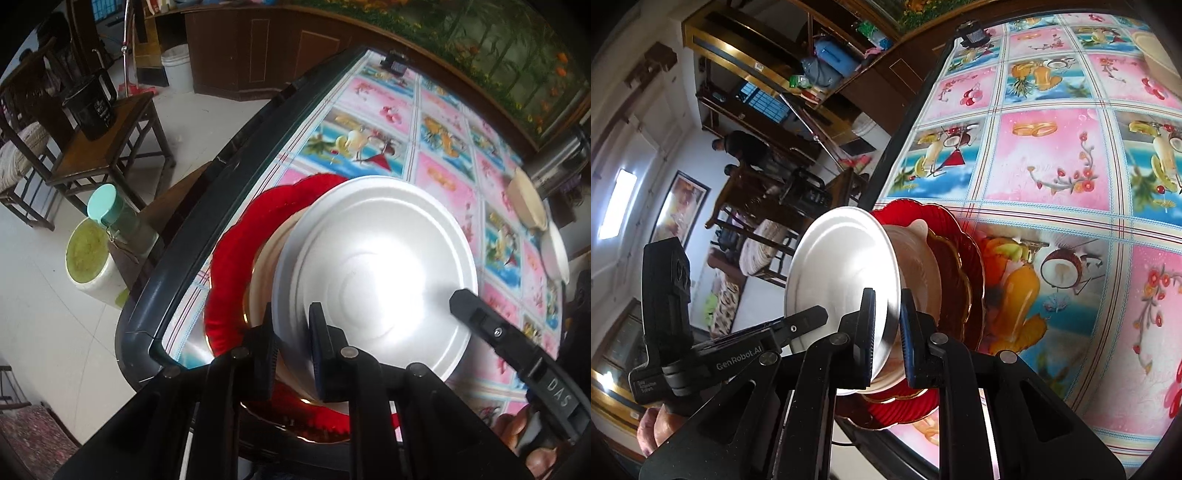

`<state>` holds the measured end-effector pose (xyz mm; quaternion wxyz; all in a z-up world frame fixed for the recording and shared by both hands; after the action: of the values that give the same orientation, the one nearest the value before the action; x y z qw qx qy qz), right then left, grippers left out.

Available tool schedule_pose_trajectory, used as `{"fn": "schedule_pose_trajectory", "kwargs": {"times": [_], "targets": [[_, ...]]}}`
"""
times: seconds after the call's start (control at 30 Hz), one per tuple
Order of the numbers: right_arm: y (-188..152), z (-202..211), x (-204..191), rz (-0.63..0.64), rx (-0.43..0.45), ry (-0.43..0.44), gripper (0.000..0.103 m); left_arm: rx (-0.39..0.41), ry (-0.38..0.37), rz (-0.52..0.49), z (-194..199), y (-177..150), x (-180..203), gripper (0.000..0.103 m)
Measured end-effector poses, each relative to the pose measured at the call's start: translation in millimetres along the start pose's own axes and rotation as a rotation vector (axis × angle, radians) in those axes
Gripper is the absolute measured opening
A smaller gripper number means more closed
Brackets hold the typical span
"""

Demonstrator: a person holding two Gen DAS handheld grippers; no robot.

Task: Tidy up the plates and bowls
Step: 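Carry the white plate onto the red plate stack and open the left tool, then move the left tool to the second white plate and grasp its rim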

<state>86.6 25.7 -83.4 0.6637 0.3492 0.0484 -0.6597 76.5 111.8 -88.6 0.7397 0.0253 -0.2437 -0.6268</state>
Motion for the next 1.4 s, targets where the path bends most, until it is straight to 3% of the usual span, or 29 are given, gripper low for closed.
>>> {"fn": "schedule_pose_trajectory", "kwargs": {"times": [0.37, 0.53, 0.67, 0.83, 0.97, 1.03, 1.17, 1.3, 1.4], "targets": [[5.5, -4.1, 0.9, 0.01, 0.024, -0.056, 0.014, -0.016, 0.017, -0.045, -4.4, -0.5, -7.5, 0.016], [6.8, 0.9, 4.8, -0.009, 0.036, -0.052, 0.014, -0.047, 0.079, -0.155, -2.8, -2.2, 3.0, 0.016], [12.1, 10.4, 10.5, -0.025, 0.065, -0.045, 0.014, -0.065, 0.206, -0.297, 3.4, -2.4, 13.1, 0.019], [21.2, 22.1, 24.8, -0.062, 0.11, -0.045, 0.014, -0.041, 0.427, -0.471, 11.5, 2.4, 21.6, 0.05], [25.8, 28.0, 42.1, -0.104, 0.127, -0.042, 0.014, -0.005, 0.495, -0.519, 24.3, 8.5, 26.9, 0.051], [28.4, 32.7, 51.4, -0.126, 0.142, -0.037, 0.014, 0.044, 0.471, -0.489, 35.5, 14.5, 29.5, 0.052], [35.2, 45.7, 80.5, -0.172, 0.194, -0.066, 0.014, 0.163, 0.318, -0.42, 52.7, 16.0, 53.1, 0.052], [36.6, 56.7, 112.7, -0.223, 0.22, -0.092, 0.015, 0.289, 0.137, -0.42, 61.5, 10.3, 100.9, 0.076], [34.5, 65.9, 141.8, -0.27, 0.231, -0.117, 0.015, 0.326, 0.001, -0.435, 59.1, 3.7, 146.1, 0.078]]}}
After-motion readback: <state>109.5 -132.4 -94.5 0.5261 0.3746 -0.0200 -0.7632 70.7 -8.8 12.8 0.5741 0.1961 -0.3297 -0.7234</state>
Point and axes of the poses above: each gripper's, at about its wrist camera, not at the fingertips, and z roughly against the way its jaws point, x to its right, y to its top, the point moved 7 cm from there along -z, roughly the way its jaws point, and after that the axes turned 13 degrees about -y, right-handed, at the moved point
